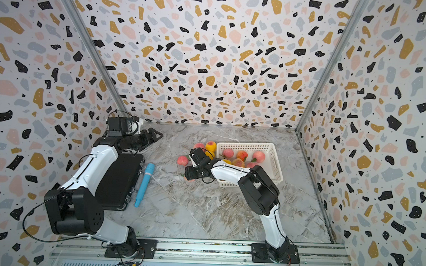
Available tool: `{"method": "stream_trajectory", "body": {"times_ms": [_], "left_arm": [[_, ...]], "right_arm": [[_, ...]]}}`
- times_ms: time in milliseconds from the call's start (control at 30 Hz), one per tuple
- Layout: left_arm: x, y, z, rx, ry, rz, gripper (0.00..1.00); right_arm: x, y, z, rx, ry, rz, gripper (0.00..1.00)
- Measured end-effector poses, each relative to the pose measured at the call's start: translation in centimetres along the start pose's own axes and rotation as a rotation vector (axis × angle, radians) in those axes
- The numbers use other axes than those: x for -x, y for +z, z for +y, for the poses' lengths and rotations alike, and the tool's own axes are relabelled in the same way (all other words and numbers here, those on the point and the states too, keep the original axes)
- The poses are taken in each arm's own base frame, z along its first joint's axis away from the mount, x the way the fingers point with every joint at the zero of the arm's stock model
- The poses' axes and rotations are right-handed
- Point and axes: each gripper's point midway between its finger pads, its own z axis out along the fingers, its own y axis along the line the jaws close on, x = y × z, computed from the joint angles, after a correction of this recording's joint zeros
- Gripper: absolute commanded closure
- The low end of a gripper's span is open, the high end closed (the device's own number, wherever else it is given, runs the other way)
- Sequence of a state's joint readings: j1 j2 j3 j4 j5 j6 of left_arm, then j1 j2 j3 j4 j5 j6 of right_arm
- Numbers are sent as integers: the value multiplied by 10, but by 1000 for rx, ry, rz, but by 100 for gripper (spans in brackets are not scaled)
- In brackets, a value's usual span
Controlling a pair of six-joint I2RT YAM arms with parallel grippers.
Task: Put the peaches into the basket
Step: Pick up the peach from the center of the board, then place the peach in the basket.
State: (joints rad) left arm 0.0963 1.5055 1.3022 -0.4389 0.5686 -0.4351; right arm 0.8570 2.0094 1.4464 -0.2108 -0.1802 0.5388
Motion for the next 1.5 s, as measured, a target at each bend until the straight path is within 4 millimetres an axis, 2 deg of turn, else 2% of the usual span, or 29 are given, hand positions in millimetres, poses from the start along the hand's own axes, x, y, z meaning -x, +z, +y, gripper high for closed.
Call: {"method": "stream_trajectory", "body": {"times_ms": [133,200,300,367,433,533,633,733,900,1067,1233,1333,1500], "left_arm": [[0,0,0,-3,-1,1,14],[-1,0,-1,-7,-1,3,14],[-1,0,-2,-14,-4,6,14],[-1,0,-3,-17,-5,7,14],[-1,0,-4,-20,-5,7,14],[0,0,-5,-28,-3,5,14],[1,0,-6,-35,-1,2,14],[0,0,-7,-39,-5,3,14],[0,0,-8,-43,-8,5,14],[0,0,-8,-45,-10,6,14],[0,2,-7,-48,-16,11,14],[0,2,-8,-52,-15,11,14],[0,2,-9,-59,-14,7,14]], "right_arm": [[12,-49,17,37,-27,-68,38],[24,-83,26,47,-55,-134,38],[35,-130,26,33,-82,-218,38],[40,-157,15,0,-90,-266,37],[43,-178,-13,-69,-75,-299,37],[42,-206,-72,-203,-11,-326,35],[31,-234,-137,-375,62,-336,33],[17,-257,-185,-519,117,-324,34],[3,-274,-237,-665,182,-286,37],[-11,-275,-279,-767,233,-224,39],[-27,-263,-309,-809,276,-160,39],[-30,-255,-324,-819,295,-143,39],[-34,-231,-342,-809,314,-106,40]]}}
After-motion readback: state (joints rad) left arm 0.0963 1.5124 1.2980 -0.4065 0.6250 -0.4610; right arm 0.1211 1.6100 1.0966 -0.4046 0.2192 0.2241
